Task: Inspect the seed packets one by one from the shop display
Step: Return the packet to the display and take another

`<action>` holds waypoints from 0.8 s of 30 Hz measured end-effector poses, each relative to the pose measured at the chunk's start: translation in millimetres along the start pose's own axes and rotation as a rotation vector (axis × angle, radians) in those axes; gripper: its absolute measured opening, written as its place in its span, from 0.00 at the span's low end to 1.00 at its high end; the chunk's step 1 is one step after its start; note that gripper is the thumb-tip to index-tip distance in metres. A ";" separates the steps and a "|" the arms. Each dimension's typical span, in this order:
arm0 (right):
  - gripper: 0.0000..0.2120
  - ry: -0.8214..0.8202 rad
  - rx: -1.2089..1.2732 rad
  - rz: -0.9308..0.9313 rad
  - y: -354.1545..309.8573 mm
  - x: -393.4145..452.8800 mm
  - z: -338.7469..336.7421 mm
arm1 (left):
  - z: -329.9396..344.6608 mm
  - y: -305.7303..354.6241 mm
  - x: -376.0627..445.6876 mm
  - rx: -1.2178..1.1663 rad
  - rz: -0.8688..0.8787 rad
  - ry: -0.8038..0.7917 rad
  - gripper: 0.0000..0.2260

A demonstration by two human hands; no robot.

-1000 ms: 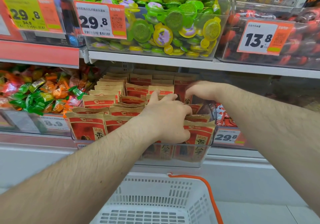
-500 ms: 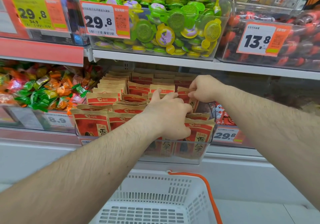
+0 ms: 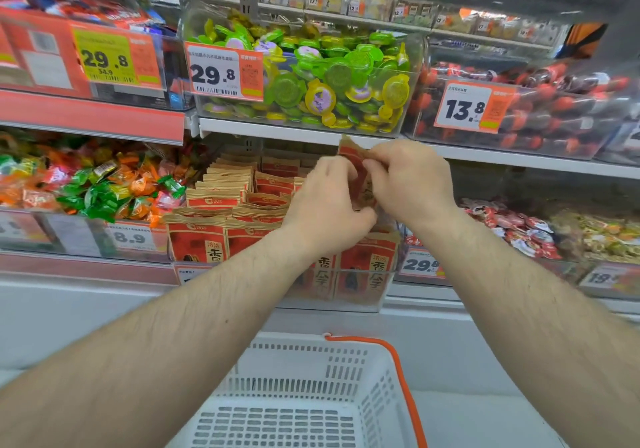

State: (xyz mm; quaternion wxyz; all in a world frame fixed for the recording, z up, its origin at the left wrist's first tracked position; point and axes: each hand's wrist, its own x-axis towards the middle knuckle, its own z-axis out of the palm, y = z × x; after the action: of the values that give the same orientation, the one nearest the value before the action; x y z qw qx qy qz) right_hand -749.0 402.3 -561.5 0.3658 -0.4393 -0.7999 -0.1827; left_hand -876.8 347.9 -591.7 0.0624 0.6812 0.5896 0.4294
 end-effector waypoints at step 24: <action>0.03 -0.290 1.008 0.614 -79.0 -100.3 -10.9 | -26.5 -38.0 -109.7 -1.045 -0.519 -0.012 0.09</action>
State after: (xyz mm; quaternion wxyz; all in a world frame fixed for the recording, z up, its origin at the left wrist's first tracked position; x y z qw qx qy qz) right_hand -775.7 295.3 -626.6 0.4521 -0.4430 -0.6664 0.3940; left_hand -915.7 254.1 -653.7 0.4968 0.3958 0.4468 0.6300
